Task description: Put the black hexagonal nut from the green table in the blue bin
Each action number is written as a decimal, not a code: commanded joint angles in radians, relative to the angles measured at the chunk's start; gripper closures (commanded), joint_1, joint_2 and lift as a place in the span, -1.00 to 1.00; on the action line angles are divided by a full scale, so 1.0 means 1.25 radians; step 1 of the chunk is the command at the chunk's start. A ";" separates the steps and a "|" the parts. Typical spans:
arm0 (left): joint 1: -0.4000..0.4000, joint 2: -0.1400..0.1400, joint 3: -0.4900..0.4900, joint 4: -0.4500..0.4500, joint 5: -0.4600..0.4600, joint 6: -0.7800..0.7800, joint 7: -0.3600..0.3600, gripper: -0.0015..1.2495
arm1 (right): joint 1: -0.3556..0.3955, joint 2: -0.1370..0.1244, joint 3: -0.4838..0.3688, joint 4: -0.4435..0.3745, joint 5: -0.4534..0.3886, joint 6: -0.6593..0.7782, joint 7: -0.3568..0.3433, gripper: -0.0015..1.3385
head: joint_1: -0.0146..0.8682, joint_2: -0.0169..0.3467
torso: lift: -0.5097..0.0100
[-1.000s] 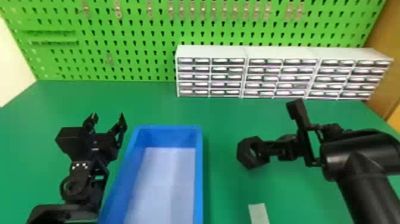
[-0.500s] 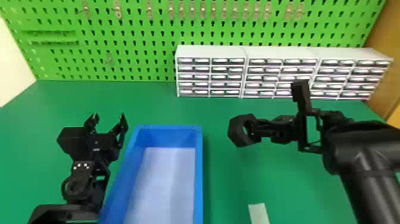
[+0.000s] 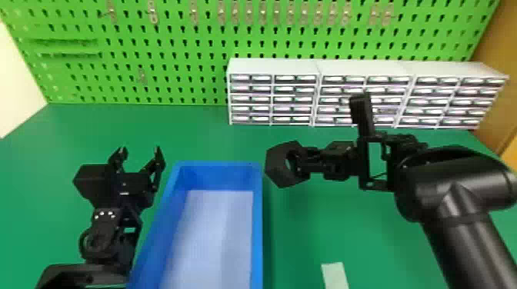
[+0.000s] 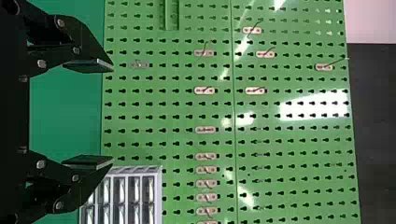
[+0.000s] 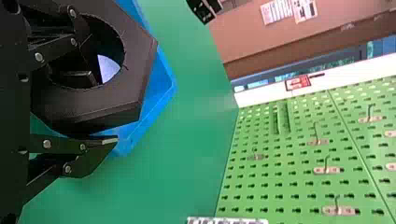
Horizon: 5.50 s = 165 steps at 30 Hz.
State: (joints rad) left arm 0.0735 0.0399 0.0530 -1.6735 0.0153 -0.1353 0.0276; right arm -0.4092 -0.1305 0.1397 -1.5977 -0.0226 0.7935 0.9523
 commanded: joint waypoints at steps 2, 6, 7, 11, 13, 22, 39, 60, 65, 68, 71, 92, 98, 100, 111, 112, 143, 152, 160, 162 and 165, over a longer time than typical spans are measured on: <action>0.000 0.000 0.002 0.000 0.000 -0.002 0.000 -0.13 | -0.005 -0.002 0.037 -0.005 -0.031 0.000 -0.008 0.51 | 0.52 -0.59 | 0.59; 0.000 0.000 0.003 0.000 0.001 -0.003 0.000 -0.13 | -0.006 -0.004 0.060 -0.008 -0.049 0.000 -0.017 0.51 | 0.52 -0.59 | 0.59; 0.000 0.000 0.003 0.000 0.001 -0.003 0.000 -0.13 | -0.006 -0.004 0.069 -0.008 -0.054 0.000 -0.019 0.51 | 0.52 -0.59 | 0.59; 0.000 0.000 0.005 0.000 0.001 -0.003 0.001 -0.13 | -0.009 -0.006 0.091 -0.008 -0.070 -0.002 -0.027 0.51 | 0.52 -0.59 | 0.59; 0.000 0.000 0.007 0.000 0.001 -0.003 0.001 -0.13 | -0.010 -0.006 0.102 -0.008 -0.074 -0.002 -0.028 0.51 | 0.52 -0.59 | 0.59; 0.000 0.000 0.010 0.000 0.001 -0.002 0.002 -0.13 | -0.022 -0.015 0.167 -0.008 -0.112 -0.002 -0.048 0.51 | 0.52 -0.59 | 0.59; -0.002 0.000 0.009 0.000 0.000 -0.003 0.002 -0.13 | -0.040 -0.023 0.271 -0.002 -0.168 -0.010 -0.099 0.51 | 0.52 -0.59 | 0.59; -0.002 0.000 0.010 -0.001 0.000 -0.006 0.002 -0.13 | -0.040 -0.028 0.291 -0.002 -0.170 -0.003 -0.113 -0.39 | 0.52 -0.59 | 0.59; -0.004 0.000 0.010 -0.001 0.000 -0.006 0.002 -0.13 | -0.040 -0.028 0.288 -0.002 -0.168 -0.003 -0.113 -0.39 | 0.52 -0.59 | 0.59; -0.002 0.000 0.010 0.000 0.000 -0.006 0.002 -0.13 | -0.038 -0.028 0.287 -0.002 -0.167 -0.003 -0.113 -0.39 | 0.52 -0.59 | 0.59; -0.004 0.000 0.009 0.000 0.000 -0.006 0.002 -0.13 | -0.037 -0.028 0.282 -0.002 -0.164 -0.003 -0.113 -0.39 | 0.52 -0.59 | 0.59; -0.001 0.000 0.012 0.000 0.000 -0.006 0.004 -0.13 | -0.013 -0.015 0.085 -0.002 -0.101 -0.033 -0.115 -0.39 | 0.52 -0.59 | 0.59; -0.001 0.000 0.012 0.000 0.000 -0.006 0.002 -0.13 | 0.011 -0.012 0.023 -0.015 -0.113 -0.057 -0.169 -0.38 | 0.52 -0.59 | 0.59; -0.001 0.000 0.010 0.000 0.000 -0.006 0.004 -0.13 | 0.019 -0.010 0.005 -0.023 -0.114 -0.058 -0.186 -0.38 | 0.52 -0.59 | 0.59; 0.000 0.000 0.009 -0.001 0.001 -0.006 0.004 -0.13 | 0.102 0.004 -0.074 -0.088 -0.151 -0.197 -0.361 -0.38 | 0.52 -0.59 | 0.59; -0.001 0.000 0.009 -0.001 0.001 -0.006 0.004 -0.13 | 0.116 0.007 -0.076 -0.101 -0.148 -0.213 -0.392 -0.38 | 0.52 -0.59 | 0.59; 0.003 0.000 -0.026 0.000 0.039 -0.005 0.023 -0.13 | 0.282 0.050 -0.085 -0.036 -0.096 -0.619 -0.758 -0.37 | 0.52 -0.59 | 0.59; 0.015 0.000 -0.019 -0.006 0.037 -0.005 0.023 -0.13 | 0.284 0.047 -0.076 -0.028 -0.089 -0.632 -0.763 -0.37 | 0.52 -0.59 | 0.59; 0.010 0.000 -0.025 -0.009 0.036 -0.005 0.023 -0.14 | 0.284 0.048 -0.082 -0.028 -0.100 -0.637 -0.763 -0.37 | 0.52 -0.59 | 0.59; 0.009 0.000 -0.026 -0.009 0.036 -0.005 0.023 -0.13 | 0.284 0.048 -0.084 -0.029 -0.100 -0.637 -0.764 -0.37 | 0.52 -0.59 | 0.59; 0.009 0.000 -0.030 -0.010 0.036 -0.005 0.023 -0.13 | 0.287 0.048 -0.086 -0.030 -0.101 -0.637 -0.764 -0.37 | 0.52 -0.59 | 0.59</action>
State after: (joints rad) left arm 0.0854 0.0399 0.0201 -1.6842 0.0602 -0.1411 0.0567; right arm -0.0531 -0.0708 0.0356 -1.6321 -0.1467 -0.0031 -0.0024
